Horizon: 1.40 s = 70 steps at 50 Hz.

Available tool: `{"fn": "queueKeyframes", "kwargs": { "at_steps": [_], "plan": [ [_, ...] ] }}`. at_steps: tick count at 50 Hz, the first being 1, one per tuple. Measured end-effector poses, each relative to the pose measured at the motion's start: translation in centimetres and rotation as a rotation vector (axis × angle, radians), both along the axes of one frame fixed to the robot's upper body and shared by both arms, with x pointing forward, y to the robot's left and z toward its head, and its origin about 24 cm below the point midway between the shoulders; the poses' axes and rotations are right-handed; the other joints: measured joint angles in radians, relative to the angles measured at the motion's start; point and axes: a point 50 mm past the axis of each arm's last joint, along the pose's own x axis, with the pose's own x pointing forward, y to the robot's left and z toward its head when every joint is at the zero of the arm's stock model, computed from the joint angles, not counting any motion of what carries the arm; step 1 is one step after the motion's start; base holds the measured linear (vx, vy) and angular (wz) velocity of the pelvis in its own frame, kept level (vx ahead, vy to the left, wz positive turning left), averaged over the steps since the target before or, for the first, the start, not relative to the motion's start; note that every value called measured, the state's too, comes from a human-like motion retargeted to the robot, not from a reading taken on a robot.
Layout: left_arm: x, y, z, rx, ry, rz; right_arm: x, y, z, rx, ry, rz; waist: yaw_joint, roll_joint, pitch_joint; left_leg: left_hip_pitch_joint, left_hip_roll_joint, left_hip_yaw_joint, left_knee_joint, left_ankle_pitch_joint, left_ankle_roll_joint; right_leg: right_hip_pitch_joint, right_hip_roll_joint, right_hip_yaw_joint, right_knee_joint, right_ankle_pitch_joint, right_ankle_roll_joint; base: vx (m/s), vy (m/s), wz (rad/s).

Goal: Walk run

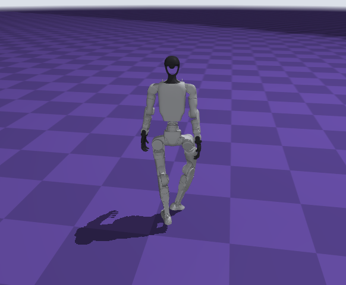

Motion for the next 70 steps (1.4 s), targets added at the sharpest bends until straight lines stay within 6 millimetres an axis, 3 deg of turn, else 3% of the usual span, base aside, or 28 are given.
{"fn": "queueKeyframes", "kwargs": {
  "at_steps": [5,9,12,13,15,17,18,21,24,27,30,33,35,38,40,43,45,47,48,50,54,57,63,65,68,70],
  "plan": [
    [5.1,1.6,1.9,0.05,-0.147,-0.08,-2.5,1.0,0.2,0.031,0.102,-0.064,-0.093,-0.043,0.0,0.121,-0.07,-0.069,-0.055,-0.033,-0.037,-0.195,0.031,0.122,-0.46,-0.047,0.02,0.81,-0.33,0.72],
    [5.7,0.9,2.0,0.058,-0.168,-0.142,-3.7,1.8,0.3,0.044,0.138,-0.151,-0.123,-0.015,-0.04,0.173,-0.047,-0.112,-0.045,-0.004,-0.092,-0.27,0.046,0.168,-0.507,-0.065,-0.003,0.91,-0.31,0.57],
    [3.3,-0.1,0.9,0.013,-0.089,-0.187,-4.3,1.9,0.4,0.041,0.145,-0.198,-0.124,0.003,-0.078,0.205,-0.041,-0.12,0.011,0.134,-0.145,-0.235,0.03,0.083,-0.436,-0.01,-0.047,1.13,-0.33,0.24],
    [2.0,-0.3,0.5,-0.005,-0.046,-0.206,-4.6,1.9,0.4,0.04,0.147,-0.208,-0.126,-0.004,-0.082,0.223,-0.043,-0.09,0.039,0.226,-0.153,-0.237,0.032,0.164,-0.388,-0.011,-0.049,1.17,-0.38,0.33],
    [-1.1,-0.8,-0.4,-0.022,0.036,-0.228,-4.6,2.1,0.4,0.046,0.151,-0.232,-0.133,-0.022,-0.09,0.233,-0.001,0.056,0.137,0.463,-0.115,-0.194,-0.003,0.208,-0.328,-0.069,-0.04,1.07,-0.34,0.3],
    [-4.3,-1.3,-1.0,-0.019,0.117,-0.212,-4.0,2.3,0.3,0.053,0.137,-0.229,-0.094,-0.098,-0.091,0.203,-0.017,0.185,0.314,0.621,-0.024,-0.097,-0.042,0.235,-0.344,-0.134,-0.024,1.18,-0.5,-0.39],
    [-5.7,-1.3,-1.2,-0.016,0.158,-0.205,-3.3,2.3,0.2,0.059,0.117,-0.223,-0.076,-0.134,-0.08,0.178,-0.016,0.234,0.425,0.639,0.025,-0.047,-0.066,0.232,-0.354,-0.159,-0.014,1.07,-0.51,-0.25],
    [-8.5,-1.6,-1.3,-0.015,0.247,-0.192,0.0,2.1,-0.2,0.063,0.029,-0.185,-0.037,-0.196,-0.043,0.041,0.073,0.318,0.719,0.459,0.069,0.097,-0.093,0.183,-0.407,-0.201,0.011,0.87,-0.42,0.19],
    [-11.0,-2.7,-1.5,-0.037,0.305,-0.123,4.2,1.2,-0.3,0.029,-0.079,-0.118,0.024,-0.172,-0.007,-0.155,0.108,0.259,0.833,0.351,0.012,0.248,0.006,0.129,-0.538,-0.194,0.019,0.82,-0.32,-0.26],
    [-14.0,-3.8,-1.4,-0.089,0.369,-0.007,8.5,-0.1,0.1,0.001,-0.192,-0.034,0.109,-0.147,0.005,-0.308,0.07,0.234,0.721,0.28,-0.04,0.355,0.091,0.108,-0.633,-0.196,0.031,0.87,-0.29,-0.88],
    [-16.4,-4.8,-1.0,-0.133,0.44,0.1,13.2,-1.6,1.2,-0.011,-0.316,0.041,0.176,-0.107,0.019,-0.429,0.065,0.237,0.509,0.217,-0.035,0.452,0.174,0.129,-0.69,-0.22,0.052,0.91,-0.26,-0.7],
    [-17.9,-5.6,-0.7,-0.168,0.509,0.159,17.8,-2.6,2.8,-0.033,-0.435,0.087,0.225,-0.066,0.043,-0.519,0.014,0.14,0.242,0.199,-0.034,0.552,0.243,0.154,-0.717,-0.261,0.08,0.89,-0.22,-0.55],
    [-18.9,-5.9,-0.4,-0.184,0.553,0.17,20.0,-2.9,3.7,-0.055,-0.5,0.108,0.253,-0.063,0.046,-0.571,-0.014,0.092,0.102,0.175,-0.043,0.602,0.256,0.178,-0.716,-0.281,0.107,1.13,-0.22,-0.55],
    [-19.9,-5.8,0.0,-0.194,0.598,0.137,21.4,-2.1,4.2,-0.076,-0.556,0.116,0.272,-0.073,0.028,-0.601,-0.033,0.13,0.02,0.149,-0.049,0.663,0.253,0.216,-0.7,-0.25,0.168,1.17,-0.16,-0.32],
    [-20.1,-5.5,0.0,-0.166,0.602,0.113,20.9,-0.9,3.8,-0.065,-0.575,0.094,0.262,-0.084,0.007,-0.592,-0.052,0.123,0.078,0.151,0.038,0.696,0.256,0.24,-0.677,-0.164,0.208,1.38,-0.16,0.03],
    [-19.5,-5.8,-0.4,-0.102,0.514,0.097,17.0,-0.2,2.4,-0.035,-0.57,-0.027,0.325,-0.089,-0.02,-0.527,-0.01,0.117,0.147,0.231,0.008,0.734,0.272,0.298,-0.596,0.162,0.252,1.47,-0.12,-0.5],
    [-18.2,-6.5,-0.9,-0.077,0.414,0.146,14.0,0.9,1.4,-0.002,-0.538,-0.117,0.337,-0.072,-0.036,-0.511,0.035,0.044,0.246,0.204,0.03,0.721,0.25,0.244,-0.468,0.39,0.234,1.46,-0.12,-0.38],
    [-16.8,-6.4,-1.3,-0.02,0.34,0.207,11.0,1.6,0.7,0.02,-0.469,-0.186,0.292,-0.027,-0.033,-0.421,0.047,-0.051,0.278,0.111,0.042,0.666,0.261,0.196,-0.258,0.513,0.187,1.25,-0.14,0.4],
    [-15.8,-6.1,-1.4,0.013,0.303,0.231,9.7,1.5,0.4,0.022,-0.427,-0.199,0.286,0.003,-0.028,-0.366,0.092,-0.002,0.286,0.072,0.054,0.64,0.239,0.139,-0.141,0.478,0.127,1.37,-0.16,0.04],
    [-13.4,-5.5,-1.7,0.054,0.223,0.256,7.6,1.0,0.1,-0.001,-0.336,-0.167,0.275,0.041,-0.009,-0.262,0.134,0.021,0.265,0.02,0.048,0.533,0.165,0.081,0.086,0.312,0.044,1.28,-0.2,-0.26],
    [-7.5,-3.7,-1.7,0.034,0.094,0.15,4.4,0.3,-0.1,-0.098,-0.191,-0.072,0.166,-0.005,0.014,-0.083,0.013,0.013,0.086,0.02,0.056,0.218,-0.004,0.066,0.261,0.101,0.06,0.9,-0.17,0.46],
    [-3.0,-2.1,-1.0,0.004,-0.002,0.018,1.9,0.1,-0.1,-0.091,-0.098,-0.082,0.078,-0.023,0.009,0.009,-0.05,-0.031,0.0,0.012,0.059,0.031,-0.064,0.038,0.124,-0.003,0.058,1.05,-0.28,0.86],
    [5.5,1.1,2.0,0.067,-0.234,-0.136,-0.9,0.9,0.0,0.03,0.033,-0.166,-0.071,-0.039,0.002,0.179,-0.086,-0.137,-0.065,-0.025,-0.005,-0.238,-0.037,0.169,-0.469,-0.103,0.051,1.08,-0.41,0.9],
    [7.0,1.3,2.7,0.076,-0.276,-0.172,-1.6,1.3,0.1,0.057,0.056,-0.206,-0.108,-0.043,-0.008,0.229,-0.078,-0.179,-0.062,-0.006,-0.033,-0.289,-0.047,0.194,-0.553,-0.102,0.108,1.05,-0.46,0.91],
    [6.3,0.6,2.2,0.052,-0.264,-0.162,-2.4,1.6,0.1,0.076,0.084,-0.254,-0.106,-0.045,-0.053,0.264,-0.07,-0.193,-0.017,0.126,-0.095,-0.291,-0.049,0.134,-0.446,-0.143,0.027,1.27,-0.51,0.23],
    [3.9,0.1,1.2,0.024,-0.216,-0.125,-2.7,1.9,0.2,0.073,0.098,-0.267,-0.125,-0.051,-0.07,0.305,-0.067,-0.153,0.032,0.312,-0.122,-0.246,-0.048,0.134,-0.407,-0.054,-0.006,1.45,-0.54,0.29]
  ]
}}
